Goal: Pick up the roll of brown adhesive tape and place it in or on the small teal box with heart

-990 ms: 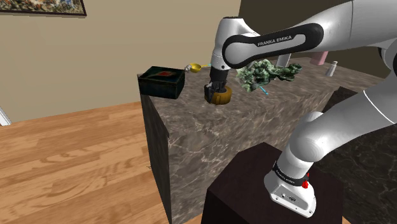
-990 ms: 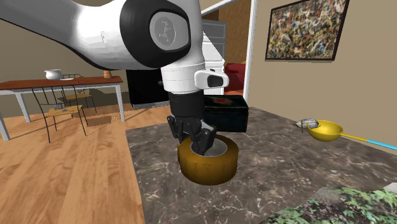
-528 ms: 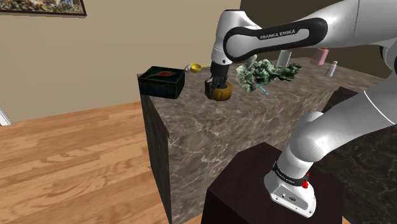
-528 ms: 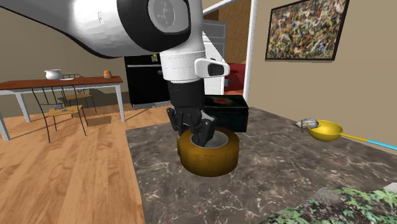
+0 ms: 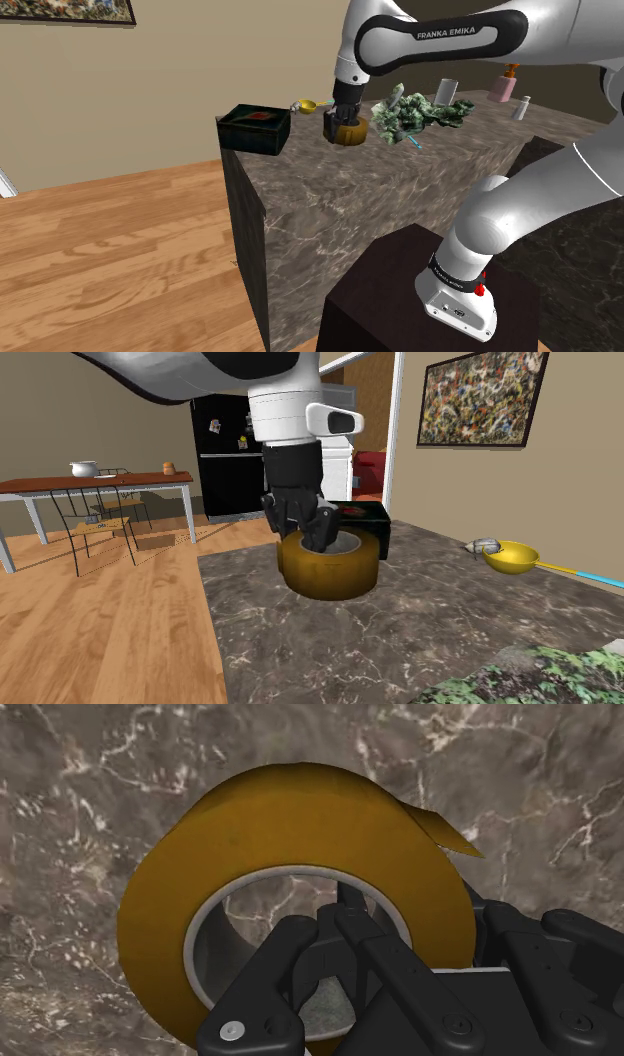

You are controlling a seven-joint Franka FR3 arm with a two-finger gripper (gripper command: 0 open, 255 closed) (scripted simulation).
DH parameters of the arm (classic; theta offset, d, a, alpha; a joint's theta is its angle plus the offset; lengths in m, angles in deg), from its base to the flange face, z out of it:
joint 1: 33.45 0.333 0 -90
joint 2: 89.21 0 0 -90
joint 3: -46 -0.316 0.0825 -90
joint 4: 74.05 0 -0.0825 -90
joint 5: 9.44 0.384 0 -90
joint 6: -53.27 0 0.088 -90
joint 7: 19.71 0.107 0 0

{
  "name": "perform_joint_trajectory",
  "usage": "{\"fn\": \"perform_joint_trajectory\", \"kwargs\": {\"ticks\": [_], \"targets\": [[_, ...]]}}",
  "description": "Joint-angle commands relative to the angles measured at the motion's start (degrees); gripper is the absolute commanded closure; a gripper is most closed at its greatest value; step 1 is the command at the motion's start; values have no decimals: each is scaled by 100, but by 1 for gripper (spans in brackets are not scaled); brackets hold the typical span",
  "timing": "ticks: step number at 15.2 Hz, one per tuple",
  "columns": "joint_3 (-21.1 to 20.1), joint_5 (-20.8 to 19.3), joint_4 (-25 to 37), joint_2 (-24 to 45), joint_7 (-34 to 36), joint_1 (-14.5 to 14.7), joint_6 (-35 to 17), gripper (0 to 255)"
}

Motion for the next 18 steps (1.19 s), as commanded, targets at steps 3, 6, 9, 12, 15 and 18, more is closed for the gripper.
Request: {"fn": "perform_joint_trajectory", "kwargs": {"ticks": [3,6,9,12,15,18], "targets": [[1,-6,324,18,10,-2,304,255],[9,-13,572,40,9,-7,531,255],[16,-21,830,74,8,-13,755,255],[21,-28,1098,117,8,-18,979,255],[26,-36,1375,172,8,-24,1203,255],[30,-44,1664,237,9,-30,1426,255]]}}
